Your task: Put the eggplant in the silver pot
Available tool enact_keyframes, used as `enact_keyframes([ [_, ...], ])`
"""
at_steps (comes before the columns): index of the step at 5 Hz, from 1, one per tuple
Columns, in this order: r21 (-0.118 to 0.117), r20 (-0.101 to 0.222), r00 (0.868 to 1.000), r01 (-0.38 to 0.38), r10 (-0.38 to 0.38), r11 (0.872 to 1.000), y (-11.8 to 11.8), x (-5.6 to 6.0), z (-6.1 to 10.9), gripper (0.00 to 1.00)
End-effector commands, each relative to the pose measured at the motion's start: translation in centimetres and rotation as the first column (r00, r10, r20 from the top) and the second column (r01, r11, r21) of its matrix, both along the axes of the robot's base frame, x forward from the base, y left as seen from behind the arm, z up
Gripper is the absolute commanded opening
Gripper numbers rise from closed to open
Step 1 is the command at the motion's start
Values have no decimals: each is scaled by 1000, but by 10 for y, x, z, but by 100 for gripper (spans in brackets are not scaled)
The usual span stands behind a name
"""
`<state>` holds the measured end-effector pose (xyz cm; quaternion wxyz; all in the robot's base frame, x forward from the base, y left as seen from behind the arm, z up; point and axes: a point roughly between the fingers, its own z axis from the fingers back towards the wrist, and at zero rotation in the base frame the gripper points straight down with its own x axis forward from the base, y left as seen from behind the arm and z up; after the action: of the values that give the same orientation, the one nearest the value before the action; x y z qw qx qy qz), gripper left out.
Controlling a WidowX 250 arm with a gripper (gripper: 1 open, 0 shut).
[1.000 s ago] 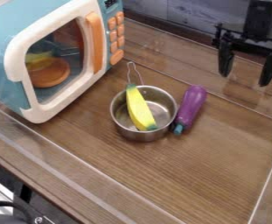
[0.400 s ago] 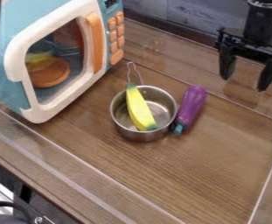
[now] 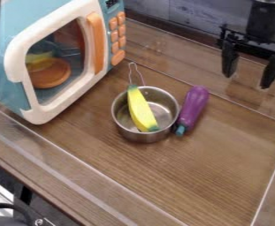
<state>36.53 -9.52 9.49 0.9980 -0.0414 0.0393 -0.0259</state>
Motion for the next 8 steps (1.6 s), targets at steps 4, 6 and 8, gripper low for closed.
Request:
enact_keyframes([
  [4,-10,53,999,-2,3,1000,6,-4,19,100],
  [6,-9,55,997,52,-51,999,10,-4,24,100],
  [8,-7,56,990,128,-128,992,33,-4,41,100],
])
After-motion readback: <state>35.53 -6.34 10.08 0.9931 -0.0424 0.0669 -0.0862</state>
